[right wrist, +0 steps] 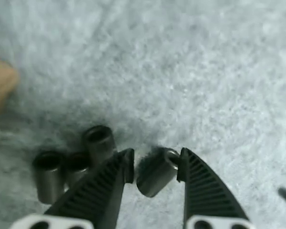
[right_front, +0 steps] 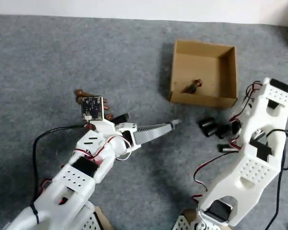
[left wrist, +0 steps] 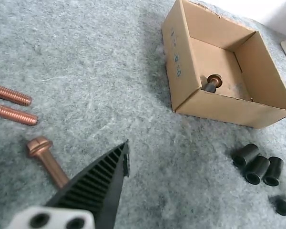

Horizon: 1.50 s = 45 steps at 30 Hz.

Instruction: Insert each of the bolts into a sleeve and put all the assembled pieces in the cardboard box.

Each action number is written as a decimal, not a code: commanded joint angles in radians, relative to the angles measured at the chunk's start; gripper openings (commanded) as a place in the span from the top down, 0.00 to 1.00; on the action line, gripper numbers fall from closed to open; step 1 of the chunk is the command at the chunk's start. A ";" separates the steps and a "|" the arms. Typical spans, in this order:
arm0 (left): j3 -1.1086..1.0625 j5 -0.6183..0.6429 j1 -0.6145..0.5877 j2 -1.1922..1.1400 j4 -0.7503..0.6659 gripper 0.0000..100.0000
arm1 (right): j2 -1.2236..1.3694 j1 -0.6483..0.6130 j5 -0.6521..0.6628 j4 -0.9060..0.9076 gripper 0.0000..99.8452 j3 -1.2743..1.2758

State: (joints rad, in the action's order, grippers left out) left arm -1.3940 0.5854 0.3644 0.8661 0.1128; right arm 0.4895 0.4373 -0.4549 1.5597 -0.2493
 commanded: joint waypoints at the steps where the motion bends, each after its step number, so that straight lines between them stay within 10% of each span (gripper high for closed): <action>1: 0.010 -0.006 0.004 0.002 -0.003 0.38 | -0.022 0.022 -0.071 0.070 0.85 -0.079; 17: 0.010 -0.006 0.004 0.002 -0.003 0.38 | -0.016 0.016 -0.230 0.185 0.85 -0.027; 45: 0.012 -0.006 0.004 0.004 -0.003 0.38 | 0.120 -0.104 -0.232 -0.196 0.87 0.260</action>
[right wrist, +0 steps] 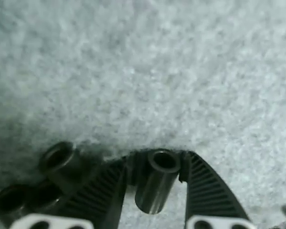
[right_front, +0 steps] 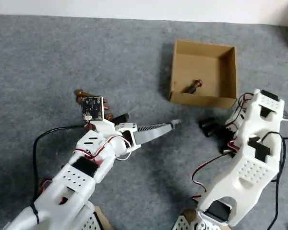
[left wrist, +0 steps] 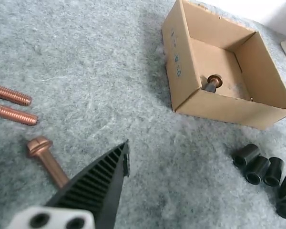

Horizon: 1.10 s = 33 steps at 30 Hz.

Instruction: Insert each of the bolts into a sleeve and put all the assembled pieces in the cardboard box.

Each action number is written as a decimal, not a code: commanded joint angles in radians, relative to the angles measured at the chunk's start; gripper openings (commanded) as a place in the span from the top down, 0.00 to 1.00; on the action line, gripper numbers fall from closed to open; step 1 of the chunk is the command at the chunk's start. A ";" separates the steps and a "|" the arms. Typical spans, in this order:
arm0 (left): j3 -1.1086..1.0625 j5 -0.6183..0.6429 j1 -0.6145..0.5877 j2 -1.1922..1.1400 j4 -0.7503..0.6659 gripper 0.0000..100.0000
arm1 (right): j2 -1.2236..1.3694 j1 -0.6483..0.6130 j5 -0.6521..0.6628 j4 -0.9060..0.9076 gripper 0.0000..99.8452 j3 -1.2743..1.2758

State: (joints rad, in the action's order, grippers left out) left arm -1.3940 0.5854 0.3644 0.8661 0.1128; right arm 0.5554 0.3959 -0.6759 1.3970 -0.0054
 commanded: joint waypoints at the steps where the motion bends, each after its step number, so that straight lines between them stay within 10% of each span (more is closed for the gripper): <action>1: 0.012 -0.006 0.004 0.004 -0.003 0.38 | 0.064 -0.073 -0.006 -0.033 0.89 0.016; 19: 0.019 -0.002 0.001 0.004 -0.003 0.40 | -0.263 -0.314 -0.002 0.188 1.00 0.016; 28: 0.070 0.003 -0.096 0.004 -0.005 0.97 | -0.320 -0.504 -0.002 0.174 1.00 0.018; 33: 0.081 0.003 -0.133 0.008 -0.005 0.91 | -0.320 -0.547 0.147 0.104 1.00 0.064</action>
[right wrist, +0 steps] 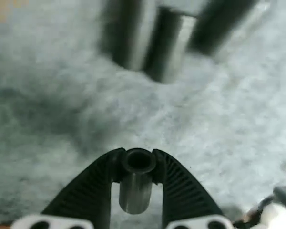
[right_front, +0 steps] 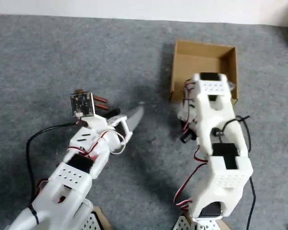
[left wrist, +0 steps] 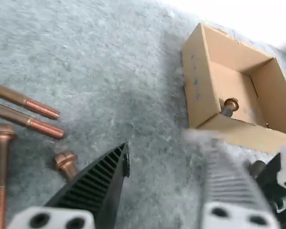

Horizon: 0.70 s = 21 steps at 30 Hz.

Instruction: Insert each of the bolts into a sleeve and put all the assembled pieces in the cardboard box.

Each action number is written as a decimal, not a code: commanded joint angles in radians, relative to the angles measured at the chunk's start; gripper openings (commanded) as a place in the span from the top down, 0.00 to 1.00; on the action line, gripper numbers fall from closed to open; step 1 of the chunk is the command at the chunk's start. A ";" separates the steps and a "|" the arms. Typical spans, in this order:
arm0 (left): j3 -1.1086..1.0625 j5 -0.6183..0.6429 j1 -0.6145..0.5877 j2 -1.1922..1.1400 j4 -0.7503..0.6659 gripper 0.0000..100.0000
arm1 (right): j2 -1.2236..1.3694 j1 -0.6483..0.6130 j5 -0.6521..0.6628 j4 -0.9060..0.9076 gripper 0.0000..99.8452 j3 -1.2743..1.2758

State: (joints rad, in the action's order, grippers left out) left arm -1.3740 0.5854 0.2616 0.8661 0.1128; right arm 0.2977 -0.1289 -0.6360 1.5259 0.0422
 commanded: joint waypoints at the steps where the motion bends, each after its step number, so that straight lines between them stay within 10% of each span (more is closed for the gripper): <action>1: 0.068 0.003 -0.038 0.012 -0.005 0.92 | -0.064 -0.022 0.144 -0.042 1.00 0.027; 21: 0.360 0.121 -0.219 0.002 0.381 0.99 | -0.073 -0.139 0.520 -0.139 1.00 0.193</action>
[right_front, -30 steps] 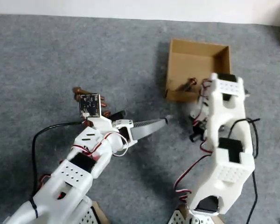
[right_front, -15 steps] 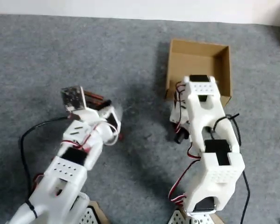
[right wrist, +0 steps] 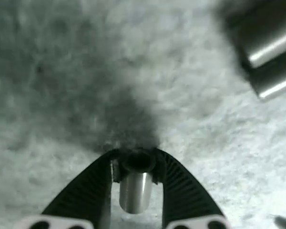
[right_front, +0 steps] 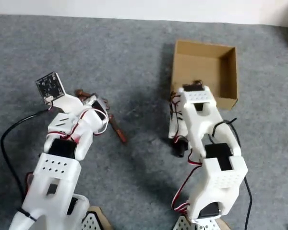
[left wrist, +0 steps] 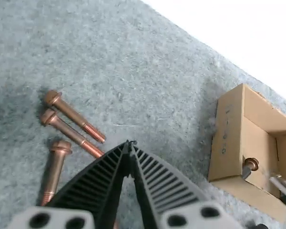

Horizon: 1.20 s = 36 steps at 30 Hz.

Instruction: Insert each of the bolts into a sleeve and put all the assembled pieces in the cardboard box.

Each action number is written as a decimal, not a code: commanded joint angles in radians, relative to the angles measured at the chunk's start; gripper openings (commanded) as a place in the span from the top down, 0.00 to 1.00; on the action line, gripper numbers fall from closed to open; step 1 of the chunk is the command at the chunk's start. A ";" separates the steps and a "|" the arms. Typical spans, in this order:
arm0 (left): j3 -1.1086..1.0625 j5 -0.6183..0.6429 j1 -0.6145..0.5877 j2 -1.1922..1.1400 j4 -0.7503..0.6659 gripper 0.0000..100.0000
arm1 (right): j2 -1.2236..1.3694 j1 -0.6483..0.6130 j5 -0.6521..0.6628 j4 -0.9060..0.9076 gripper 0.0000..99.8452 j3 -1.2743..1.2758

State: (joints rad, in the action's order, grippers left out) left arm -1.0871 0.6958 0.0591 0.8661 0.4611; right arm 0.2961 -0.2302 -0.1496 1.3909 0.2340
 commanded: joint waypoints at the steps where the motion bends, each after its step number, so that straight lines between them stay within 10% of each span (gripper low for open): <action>1: 0.094 0.008 -0.016 0.001 0.072 0.99 | -0.071 -0.038 0.040 -0.004 1.00 0.008; 13: 0.435 -0.144 -0.088 -0.378 0.503 0.99 | -0.426 -0.042 0.083 -0.251 1.00 0.374; 24: 0.364 -0.497 -0.185 -0.395 0.517 0.99 | -0.622 -0.105 0.084 -0.389 1.00 0.595; 36: 0.415 -0.497 -0.140 -0.412 0.575 0.99 | -0.622 -0.107 0.084 -0.389 1.00 0.595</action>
State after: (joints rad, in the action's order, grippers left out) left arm -0.7327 0.2140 -0.1097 0.4595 0.9858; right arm -0.2823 -0.3284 -0.0760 1.0165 0.8324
